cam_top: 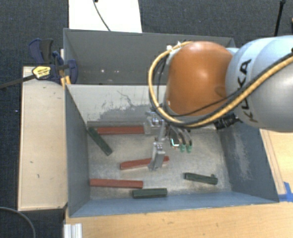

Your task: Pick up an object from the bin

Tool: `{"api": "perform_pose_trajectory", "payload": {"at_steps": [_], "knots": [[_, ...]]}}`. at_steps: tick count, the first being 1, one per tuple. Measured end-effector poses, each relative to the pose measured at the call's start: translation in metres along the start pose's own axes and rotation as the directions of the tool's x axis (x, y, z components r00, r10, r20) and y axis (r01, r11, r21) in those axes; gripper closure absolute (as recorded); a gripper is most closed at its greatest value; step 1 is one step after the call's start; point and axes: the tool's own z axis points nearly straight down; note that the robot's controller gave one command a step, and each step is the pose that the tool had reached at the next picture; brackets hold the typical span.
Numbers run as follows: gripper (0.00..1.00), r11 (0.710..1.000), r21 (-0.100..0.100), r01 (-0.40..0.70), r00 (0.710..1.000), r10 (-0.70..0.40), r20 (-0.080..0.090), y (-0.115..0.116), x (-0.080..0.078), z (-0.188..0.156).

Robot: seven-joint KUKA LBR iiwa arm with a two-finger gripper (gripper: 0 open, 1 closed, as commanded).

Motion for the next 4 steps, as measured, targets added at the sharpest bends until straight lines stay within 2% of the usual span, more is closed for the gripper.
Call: {"api": "perform_pose_trajectory", "payload": {"at_steps": [1, 2, 3, 4], "knots": [[0.0, 0.986, 0.001, 0.165, 0.986, -0.165, 0.001, -0.034, -0.014, 0.116], [0.0, 0.984, 0.0, 0.179, 0.984, -0.179, 0.01, -0.03, -0.062, 0.17], [1.0, 0.985, -0.001, 0.172, 0.985, -0.172, 0.01, -0.03, -0.06, 0.167], [1.0, 0.979, 0.002, 0.206, 0.978, -0.206, 0.016, -0.046, -0.046, 0.02]]}}
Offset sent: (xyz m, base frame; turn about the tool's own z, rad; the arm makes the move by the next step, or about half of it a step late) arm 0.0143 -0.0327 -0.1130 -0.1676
